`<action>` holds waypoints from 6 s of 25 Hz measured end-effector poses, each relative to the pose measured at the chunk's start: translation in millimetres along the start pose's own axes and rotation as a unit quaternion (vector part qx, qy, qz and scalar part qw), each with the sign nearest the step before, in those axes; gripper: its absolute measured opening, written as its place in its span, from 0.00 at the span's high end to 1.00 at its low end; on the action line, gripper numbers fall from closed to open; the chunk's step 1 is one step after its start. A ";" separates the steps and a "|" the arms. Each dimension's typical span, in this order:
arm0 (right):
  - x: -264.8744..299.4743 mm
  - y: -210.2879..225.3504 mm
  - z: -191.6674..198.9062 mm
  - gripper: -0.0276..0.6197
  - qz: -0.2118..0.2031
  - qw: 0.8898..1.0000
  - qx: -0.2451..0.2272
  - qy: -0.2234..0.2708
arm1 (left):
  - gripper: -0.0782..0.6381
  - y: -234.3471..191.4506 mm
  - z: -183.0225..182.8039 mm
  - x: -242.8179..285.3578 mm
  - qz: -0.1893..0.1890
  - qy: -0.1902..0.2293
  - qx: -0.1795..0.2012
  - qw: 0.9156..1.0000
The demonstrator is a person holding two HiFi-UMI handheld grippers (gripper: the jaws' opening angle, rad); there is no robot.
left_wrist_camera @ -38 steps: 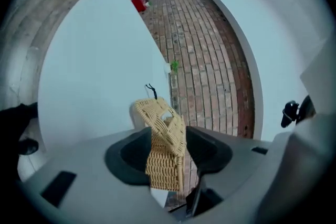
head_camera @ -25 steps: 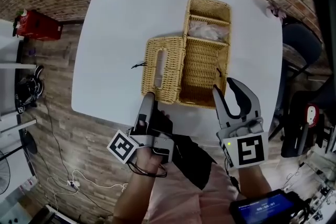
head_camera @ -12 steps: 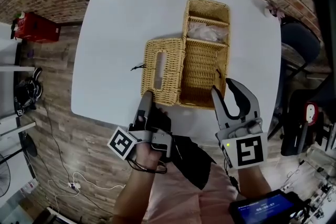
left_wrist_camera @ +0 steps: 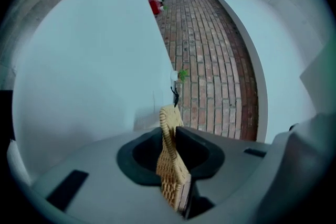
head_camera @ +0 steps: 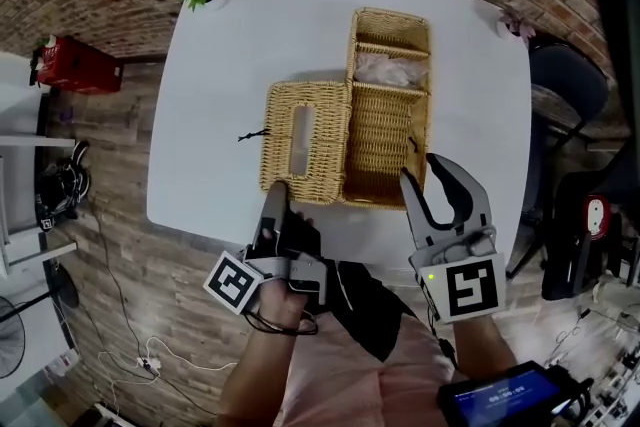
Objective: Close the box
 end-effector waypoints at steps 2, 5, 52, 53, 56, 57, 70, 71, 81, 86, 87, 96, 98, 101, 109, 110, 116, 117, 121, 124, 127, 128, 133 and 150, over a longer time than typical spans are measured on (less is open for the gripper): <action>-1.5 0.8 -2.0 0.74 0.001 1.000 0.001 0.006 | 0.78 8.7 -1.5 -0.8 0.006 -0.004 0.023 1.000; -2.2 2.1 -4.6 0.74 0.002 1.000 0.003 0.017 | 0.80 21.6 -2.5 -0.5 0.019 -0.013 0.061 0.998; -25.0 28.7 8.9 0.75 0.001 0.998 0.068 -0.017 | 0.75 112.9 114.0 6.6 0.086 -0.277 0.524 0.801; -24.9 28.7 9.1 0.75 0.001 0.998 0.068 -0.017 | 0.75 112.9 115.5 6.8 0.087 -0.280 0.528 0.797; -24.9 27.5 8.9 0.75 0.000 0.998 0.067 -0.018 | 0.75 112.8 120.6 6.6 0.091 -0.291 0.538 0.786; -24.7 27.1 9.0 0.76 -0.001 0.998 0.067 -0.018 | 0.75 112.7 122.3 6.5 0.092 -0.295 0.541 0.782; -24.1 29.2 13.9 0.77 -0.001 0.997 0.072 -0.027 | 0.72 110.3 138.1 7.9 0.097 -0.330 0.581 0.738; -24.1 29.5 14.7 0.77 -0.001 0.997 0.073 -0.028 | 0.72 109.9 138.9 8.1 0.097 -0.332 0.581 0.737; -24.2 30.8 19.8 0.78 -0.004 0.996 0.080 -0.032 | 0.71 105.0 148.8 9.4 0.104 -0.353 0.596 0.714; -23.8 29.8 21.8 0.78 -0.009 0.996 0.083 -0.033 | 0.70 102.3 154.3 9.2 0.107 -0.361 0.597 0.709; -23.7 29.2 22.1 0.78 -0.010 0.996 0.083 -0.033 | 0.70 102.0 155.3 9.2 0.108 -0.363 0.596 0.708; -19.9 29.0 26.2 0.78 -0.016 0.995 0.090 -0.038 | 0.69 98.0 164.4 10.3 0.111 -0.381 0.596 0.698; -19.4 29.4 27.5 0.78 -0.016 0.995 0.091 -0.040 | 0.68 97.1 166.1 10.2 0.113 -0.385 0.598 0.694; -18.1 30.0 30.1 0.78 -0.014 0.995 0.094 -0.042 | 0.67 95.0 168.2 10.1 0.115 -0.391 0.594 0.694; -16.4 31.9 34.4 0.79 -0.015 0.994 0.099 -0.042 | 0.67 88.5 175.6 11.6 0.115 -0.402 0.601 0.681; -16.2 32.7 35.6 0.79 -0.014 0.994 0.100 -0.043 | 0.66 87.6 176.3 11.8 0.115 -0.404 0.601 0.680; -16.6 37.7 39.4 0.79 -0.008 0.993 0.106 -0.045 | 0.65 80.7 180.8 12.5 0.111 -0.416 0.578 0.693; -16.9 38.3 39.8 0.79 -0.007 0.993 0.108 -0.045 | 0.65 79.0 181.4 12.6 0.109 -0.418 0.573 0.697; -17.2 42.5 45.0 0.80 -0.001 0.992 0.112 -0.049 | 0.66 73.2 182.7 14.0 0.103 -0.422 0.555 0.710; -16.3 46.0 51.2 0.80 0.004 0.992 0.116 -0.055 | 0.69 68.3 184.6 15.5 0.100 -0.426 0.550 0.711; -14.8 47.1 58.7 0.81 0.008 0.991 0.121 -0.062 | 0.69 63.2 186.9 15.9 0.097 -0.431 0.547 0.711; -14.3 47.1 61.4 0.81 0.008 0.990 0.121 -0.066 | 0.69 61.7 187.7 15.7 0.096 -0.433 0.546 0.711; -11.2 48.6 74.8 0.81 0.012 0.989 0.123 -0.081 | 0.69 55.3 191.1 16.0 0.094 -0.443 0.542 0.708; -29.8 57.7 64.4 0.81 0.036 0.990 0.118 -0.062 | 0.69 73.8 194.1 16.0 0.119 -0.424 0.553 0.707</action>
Point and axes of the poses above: the fingertips, and each gripper's own axes: x forward along the fingers, y to its right, z out of its underside, the point moved 2 cm from there along -x, backward along the fingers, and after that the axes turned 11 degrees about z, right-handed, at the moved point
